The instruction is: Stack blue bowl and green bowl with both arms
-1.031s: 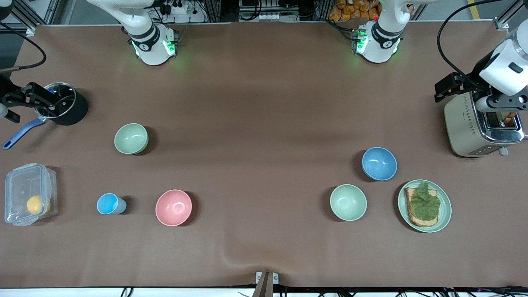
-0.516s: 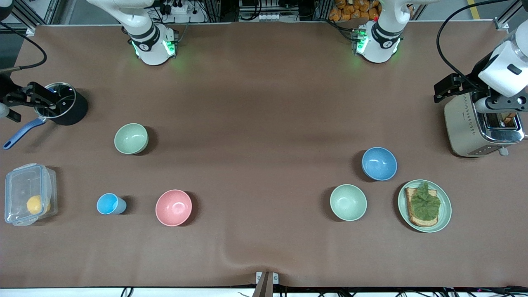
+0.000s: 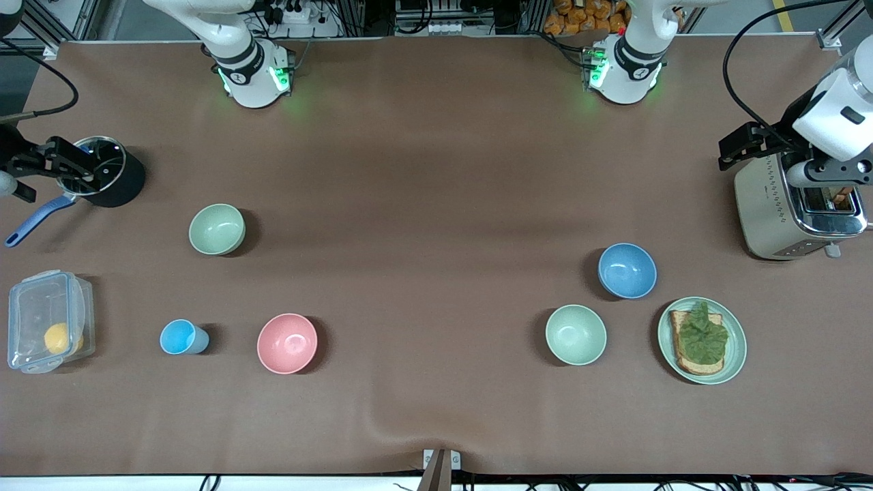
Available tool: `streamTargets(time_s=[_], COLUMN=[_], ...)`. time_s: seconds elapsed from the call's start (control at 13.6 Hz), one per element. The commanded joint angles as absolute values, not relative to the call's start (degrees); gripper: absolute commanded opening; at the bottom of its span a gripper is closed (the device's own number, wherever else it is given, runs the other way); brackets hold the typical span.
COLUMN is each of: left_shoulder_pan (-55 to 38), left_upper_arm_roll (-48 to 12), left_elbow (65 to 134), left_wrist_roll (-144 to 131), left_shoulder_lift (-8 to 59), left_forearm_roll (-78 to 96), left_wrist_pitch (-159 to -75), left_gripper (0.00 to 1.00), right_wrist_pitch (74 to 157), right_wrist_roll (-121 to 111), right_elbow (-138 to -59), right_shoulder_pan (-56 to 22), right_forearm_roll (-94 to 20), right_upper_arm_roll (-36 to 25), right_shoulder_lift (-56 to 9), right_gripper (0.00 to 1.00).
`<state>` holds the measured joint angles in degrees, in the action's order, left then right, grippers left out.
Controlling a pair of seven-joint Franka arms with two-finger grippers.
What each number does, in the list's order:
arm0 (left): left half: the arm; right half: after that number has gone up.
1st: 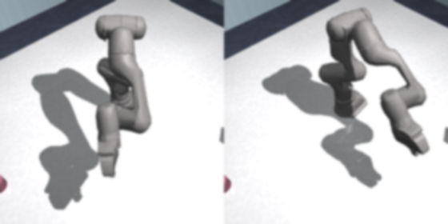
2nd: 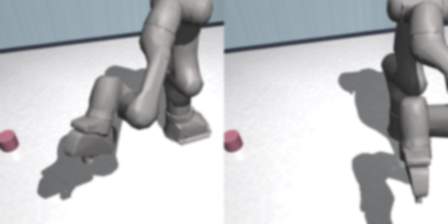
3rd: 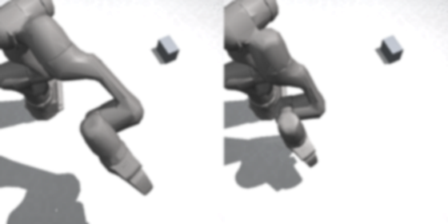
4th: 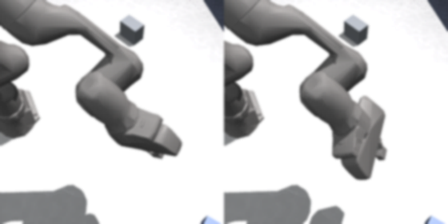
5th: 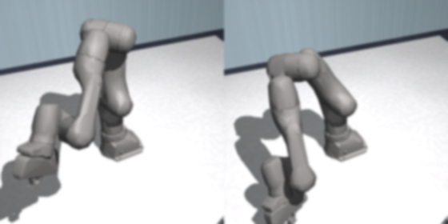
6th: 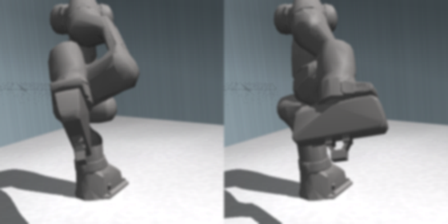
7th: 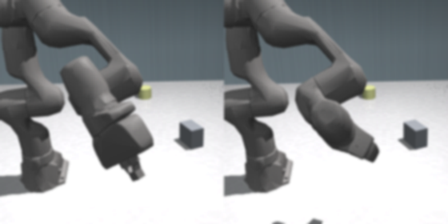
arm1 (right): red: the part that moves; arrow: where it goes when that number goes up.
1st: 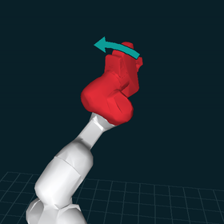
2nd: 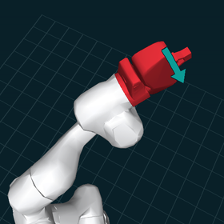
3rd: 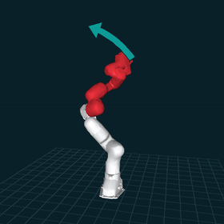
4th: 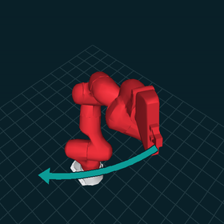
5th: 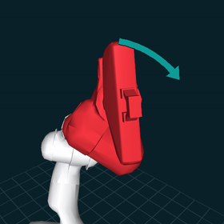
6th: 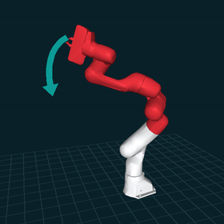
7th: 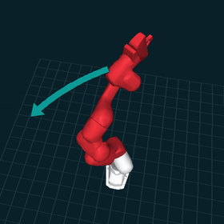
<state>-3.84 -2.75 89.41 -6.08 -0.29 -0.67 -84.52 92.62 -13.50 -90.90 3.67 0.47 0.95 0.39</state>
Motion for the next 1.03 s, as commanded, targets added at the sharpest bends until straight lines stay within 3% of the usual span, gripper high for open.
streamTargets(time_s=[0.0, 0.96], left_shoulder_pan=[-3.7, -3.9], left_upper_arm_roll=[-2.6, -2.6], left_elbow=[89.6, 90.9], left_wrist_roll=[-5.4, -5.4], left_shoulder_lift=[-0.3, 4.4], left_forearm_roll=[0.0, -0.9], left_wrist_pitch=[-83.8, -83.9], left_gripper=[1.00, 1.00], right_wrist_pitch=[91.9, 91.7], right_wrist_roll=[-12.5, -12.4], right_elbow=[-90.5, -92.4], right_shoulder_pan=[3.4, 4.1], right_forearm_roll=[2.1, 2.1], right_upper_arm_roll=[1.1, 1.0], right_shoulder_lift=[0.3, -1.8], right_gripper=[1.00, 1.00])
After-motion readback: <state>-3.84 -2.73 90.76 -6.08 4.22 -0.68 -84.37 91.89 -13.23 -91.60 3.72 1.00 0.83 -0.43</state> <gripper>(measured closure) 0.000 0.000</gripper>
